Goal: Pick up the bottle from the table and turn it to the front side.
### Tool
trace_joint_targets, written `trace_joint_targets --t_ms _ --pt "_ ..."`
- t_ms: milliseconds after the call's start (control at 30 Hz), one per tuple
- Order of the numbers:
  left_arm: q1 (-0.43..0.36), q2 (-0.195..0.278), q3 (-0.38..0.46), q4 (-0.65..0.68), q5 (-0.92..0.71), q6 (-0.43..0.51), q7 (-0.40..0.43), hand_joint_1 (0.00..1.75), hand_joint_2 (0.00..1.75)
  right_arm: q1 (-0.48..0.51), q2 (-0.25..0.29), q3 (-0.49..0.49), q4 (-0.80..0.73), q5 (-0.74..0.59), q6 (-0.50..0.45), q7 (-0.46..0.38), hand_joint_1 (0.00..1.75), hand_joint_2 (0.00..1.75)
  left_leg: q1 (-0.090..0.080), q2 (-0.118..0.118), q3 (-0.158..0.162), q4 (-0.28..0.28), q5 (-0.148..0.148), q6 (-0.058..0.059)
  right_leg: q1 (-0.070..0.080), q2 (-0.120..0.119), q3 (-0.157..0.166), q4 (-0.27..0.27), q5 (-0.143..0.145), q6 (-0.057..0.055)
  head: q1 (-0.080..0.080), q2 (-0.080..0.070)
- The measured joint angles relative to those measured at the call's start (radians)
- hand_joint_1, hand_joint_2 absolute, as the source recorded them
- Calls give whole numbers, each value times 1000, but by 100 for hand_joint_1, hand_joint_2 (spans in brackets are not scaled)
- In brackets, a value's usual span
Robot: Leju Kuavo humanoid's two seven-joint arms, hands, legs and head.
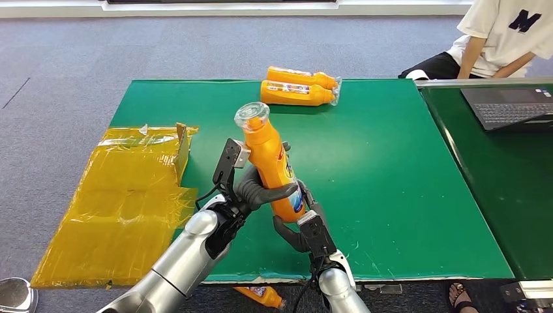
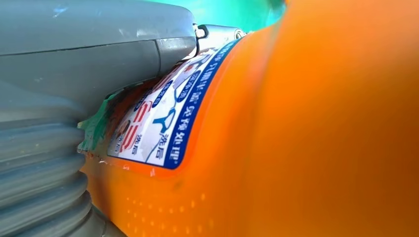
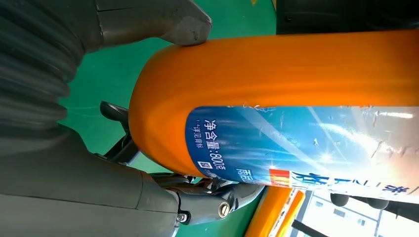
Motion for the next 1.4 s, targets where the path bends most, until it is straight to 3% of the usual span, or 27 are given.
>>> trace_joint_targets --t_ms 433,567,1400 --pt "-46 -13 -44 46 12 8 -3 0 175 -8 1 -14 14 -7 -12 -11 175 175 0 0 0 0 0 0 0 0 0 0 0 0 0 0" --pt "-48 -14 -45 50 12 8 -4 175 175 -8 1 -14 16 -8 -12 -11 175 175 0 0 0 0 0 0 0 0 0 0 0 0 0 0" --pt "-38 -6 -50 -16 -83 50 -65 175 175 -29 2 -15 16 -7 -18 -20 175 175 0 0 0 0 0 0 0 0 0 0 0 0 0 0"
